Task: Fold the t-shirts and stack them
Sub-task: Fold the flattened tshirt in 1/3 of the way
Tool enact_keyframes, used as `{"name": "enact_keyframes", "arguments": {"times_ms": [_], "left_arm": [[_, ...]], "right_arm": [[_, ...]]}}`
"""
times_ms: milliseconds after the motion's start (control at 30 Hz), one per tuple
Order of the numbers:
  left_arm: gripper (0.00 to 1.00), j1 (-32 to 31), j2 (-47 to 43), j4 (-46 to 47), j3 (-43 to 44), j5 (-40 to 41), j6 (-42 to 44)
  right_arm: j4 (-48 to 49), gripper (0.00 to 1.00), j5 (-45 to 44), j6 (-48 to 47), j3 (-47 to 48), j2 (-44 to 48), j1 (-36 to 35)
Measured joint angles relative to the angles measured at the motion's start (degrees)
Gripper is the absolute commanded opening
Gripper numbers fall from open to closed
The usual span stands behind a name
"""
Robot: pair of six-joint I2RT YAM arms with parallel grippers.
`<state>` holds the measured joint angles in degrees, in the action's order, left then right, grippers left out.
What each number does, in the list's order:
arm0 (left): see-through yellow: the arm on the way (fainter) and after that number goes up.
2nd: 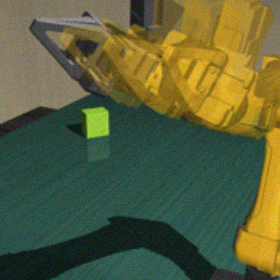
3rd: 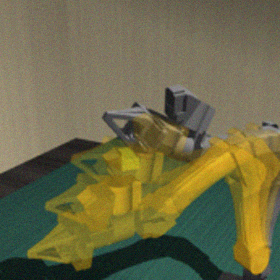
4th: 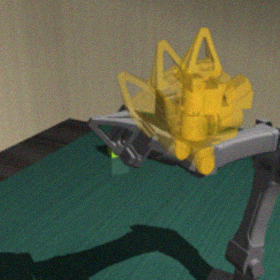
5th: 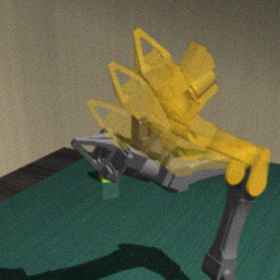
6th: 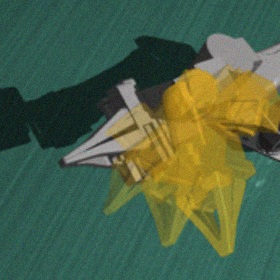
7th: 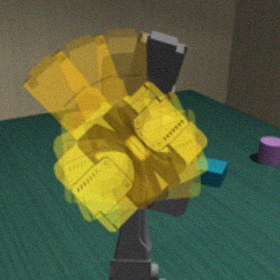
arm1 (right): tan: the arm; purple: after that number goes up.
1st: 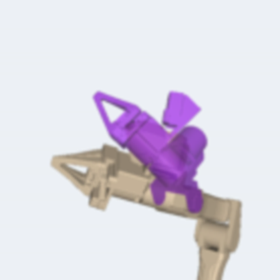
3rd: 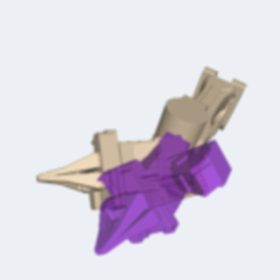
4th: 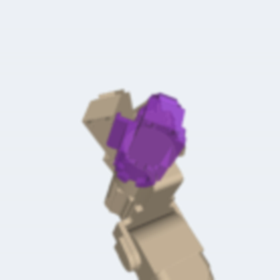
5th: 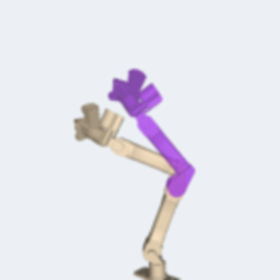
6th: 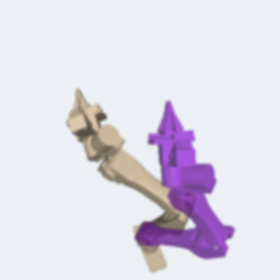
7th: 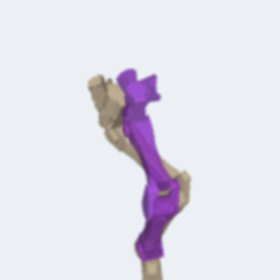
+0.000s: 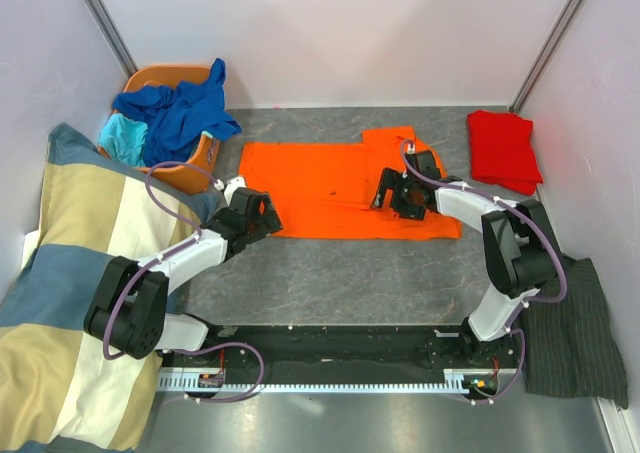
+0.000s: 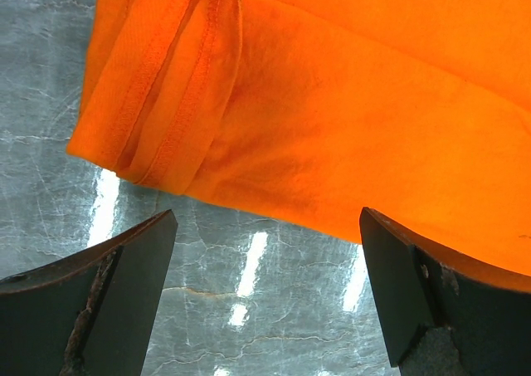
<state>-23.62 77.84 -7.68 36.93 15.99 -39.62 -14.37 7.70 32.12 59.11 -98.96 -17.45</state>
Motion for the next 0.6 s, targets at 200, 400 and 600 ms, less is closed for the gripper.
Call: {"name": "enact_keyframes", "arguments": {"times_ms": [200, 400, 600], "left_arm": [[1.00, 0.0, 0.0, 0.0, 0.0, 0.3, 0.0], [1.00, 0.0, 0.0, 0.0, 0.0, 0.3, 0.0], [1.00, 0.0, 0.0, -0.1, 0.0, 0.4, 0.0]], "right_arm": [[0.7, 0.98, 0.4, 0.7, 0.5, -0.9, -0.1], [0.9, 0.98, 0.4, 0.7, 1.8, -1.6, -0.3], [1.2, 0.98, 0.5, 0.7, 5.4, -4.6, -0.4]]}}
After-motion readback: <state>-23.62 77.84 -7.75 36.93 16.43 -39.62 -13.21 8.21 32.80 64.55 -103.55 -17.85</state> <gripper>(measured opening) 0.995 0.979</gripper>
